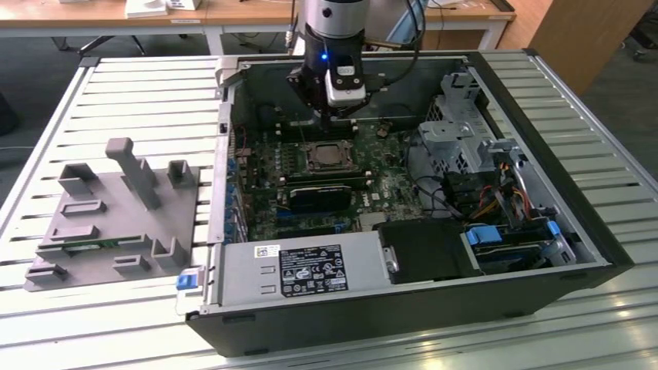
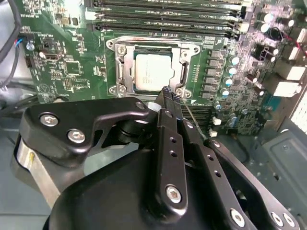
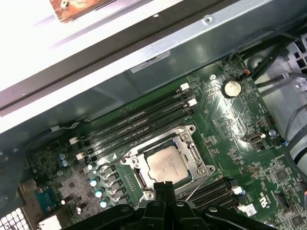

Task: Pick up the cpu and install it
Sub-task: 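Install the first cpu locking lever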

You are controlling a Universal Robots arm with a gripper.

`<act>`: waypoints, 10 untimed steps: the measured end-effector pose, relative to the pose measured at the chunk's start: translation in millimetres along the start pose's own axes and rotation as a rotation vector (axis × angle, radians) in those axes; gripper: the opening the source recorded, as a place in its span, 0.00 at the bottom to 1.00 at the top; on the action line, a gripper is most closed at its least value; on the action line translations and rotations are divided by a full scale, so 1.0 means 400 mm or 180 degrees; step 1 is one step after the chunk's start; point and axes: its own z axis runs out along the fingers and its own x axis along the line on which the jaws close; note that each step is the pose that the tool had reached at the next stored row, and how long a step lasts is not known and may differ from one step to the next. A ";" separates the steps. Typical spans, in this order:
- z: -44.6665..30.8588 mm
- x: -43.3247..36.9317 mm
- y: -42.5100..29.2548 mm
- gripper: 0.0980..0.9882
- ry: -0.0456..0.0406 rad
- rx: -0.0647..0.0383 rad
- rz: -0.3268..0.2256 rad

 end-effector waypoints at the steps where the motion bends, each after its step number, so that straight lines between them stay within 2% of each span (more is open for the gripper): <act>1: 0.000 0.000 0.000 0.01 0.0002 0.0001 -0.0034; 10: 0.000 0.000 0.000 0.01 0.0014 0.0012 -0.0335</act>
